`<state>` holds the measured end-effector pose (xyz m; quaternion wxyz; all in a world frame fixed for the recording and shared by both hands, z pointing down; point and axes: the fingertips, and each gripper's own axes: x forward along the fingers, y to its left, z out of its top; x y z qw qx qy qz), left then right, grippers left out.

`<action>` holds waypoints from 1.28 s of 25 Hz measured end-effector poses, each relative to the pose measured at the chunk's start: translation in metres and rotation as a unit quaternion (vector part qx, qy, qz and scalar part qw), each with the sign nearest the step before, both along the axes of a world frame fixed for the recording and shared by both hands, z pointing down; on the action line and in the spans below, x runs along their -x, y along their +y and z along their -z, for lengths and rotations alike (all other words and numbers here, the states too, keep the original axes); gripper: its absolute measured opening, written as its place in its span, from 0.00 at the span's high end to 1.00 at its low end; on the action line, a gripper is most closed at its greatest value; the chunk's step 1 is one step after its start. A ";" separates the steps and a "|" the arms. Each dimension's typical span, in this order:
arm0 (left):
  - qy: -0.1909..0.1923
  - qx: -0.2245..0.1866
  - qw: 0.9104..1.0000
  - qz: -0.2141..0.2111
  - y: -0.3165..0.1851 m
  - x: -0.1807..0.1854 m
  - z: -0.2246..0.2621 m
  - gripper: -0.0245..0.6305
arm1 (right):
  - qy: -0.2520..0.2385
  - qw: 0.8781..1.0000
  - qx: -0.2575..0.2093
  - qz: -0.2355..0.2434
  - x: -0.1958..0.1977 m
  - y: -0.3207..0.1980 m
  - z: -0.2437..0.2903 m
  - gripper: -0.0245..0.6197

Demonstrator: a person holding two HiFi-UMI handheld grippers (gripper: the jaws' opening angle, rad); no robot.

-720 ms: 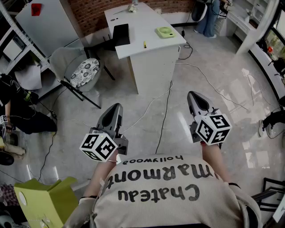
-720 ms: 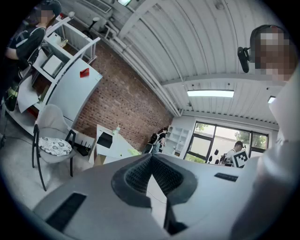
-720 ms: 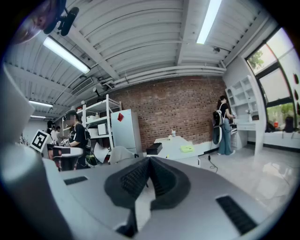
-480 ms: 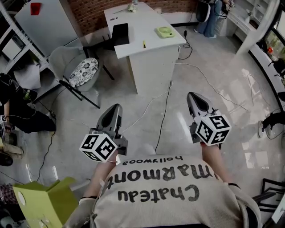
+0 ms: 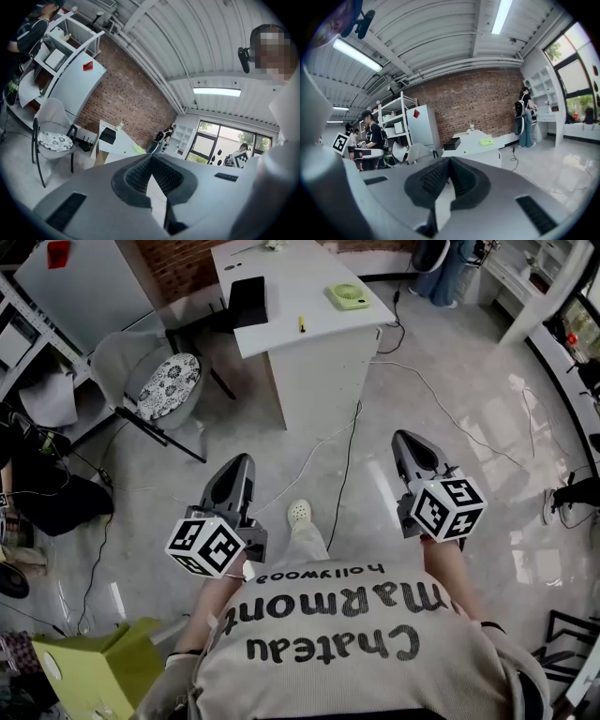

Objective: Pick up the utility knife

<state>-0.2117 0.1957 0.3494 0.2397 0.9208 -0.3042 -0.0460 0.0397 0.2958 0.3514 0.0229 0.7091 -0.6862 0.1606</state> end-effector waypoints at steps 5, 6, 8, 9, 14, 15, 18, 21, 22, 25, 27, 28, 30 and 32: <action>0.000 -0.002 1.000 -0.006 -0.060 -0.021 0.004 0.96 | -0.029 0.999 -0.005 -0.014 -0.022 -0.054 0.001 0.96; 0.000 -0.005 1.000 -0.008 -0.074 -0.026 0.008 0.96 | -0.033 0.999 -0.006 -0.016 -0.027 -0.068 0.004 0.96; 0.000 -0.007 1.000 -0.014 -0.107 -0.035 0.014 0.96 | -0.040 0.999 -0.007 -0.022 -0.036 -0.099 0.009 0.96; 0.000 -0.006 1.000 -0.016 -0.124 -0.038 0.017 0.96 | -0.044 0.999 -0.008 -0.025 -0.039 -0.115 0.011 0.96; 0.010 -0.013 0.999 -0.027 -0.192 -0.056 0.029 0.96 | -0.033 0.999 -0.014 -0.027 -0.050 -0.179 0.026 0.96; 0.013 -0.019 0.999 -0.029 -0.202 -0.059 0.033 0.96 | -0.029 0.999 -0.015 -0.027 -0.052 -0.187 0.028 0.96; 0.016 -0.032 0.999 -0.033 -0.226 -0.070 0.042 0.96 | -0.025 0.999 -0.020 -0.029 -0.062 -0.212 0.035 0.96; 0.015 -0.031 0.999 -0.031 -0.255 -0.075 0.041 0.96 | -0.027 0.999 -0.021 -0.032 -0.070 -0.239 0.034 0.96; 0.013 -0.027 0.999 -0.029 -0.264 -0.076 0.038 0.96 | -0.028 0.999 -0.020 -0.031 -0.071 -0.248 0.032 0.96; 0.000 -0.012 1.000 -0.021 -0.288 -0.078 0.021 0.96 | -0.031 0.999 -0.004 -0.027 -0.072 -0.269 0.013 0.96; -0.010 0.001 1.000 -0.017 -0.299 -0.082 0.005 0.96 | -0.036 0.999 0.017 -0.027 -0.074 -0.277 -0.007 0.96; -0.015 0.007 1.000 -0.017 -0.302 -0.085 -0.003 0.96 | -0.041 0.998 0.029 -0.027 -0.076 -0.279 -0.018 0.96; -0.025 0.019 0.999 -0.018 -0.309 -0.094 -0.020 0.96 | -0.052 0.997 0.052 -0.026 -0.080 -0.286 -0.039 0.96; -0.038 0.033 0.998 -0.022 -0.314 -0.104 -0.039 0.96 | -0.059 0.995 0.072 -0.024 -0.083 -0.294 -0.058 0.96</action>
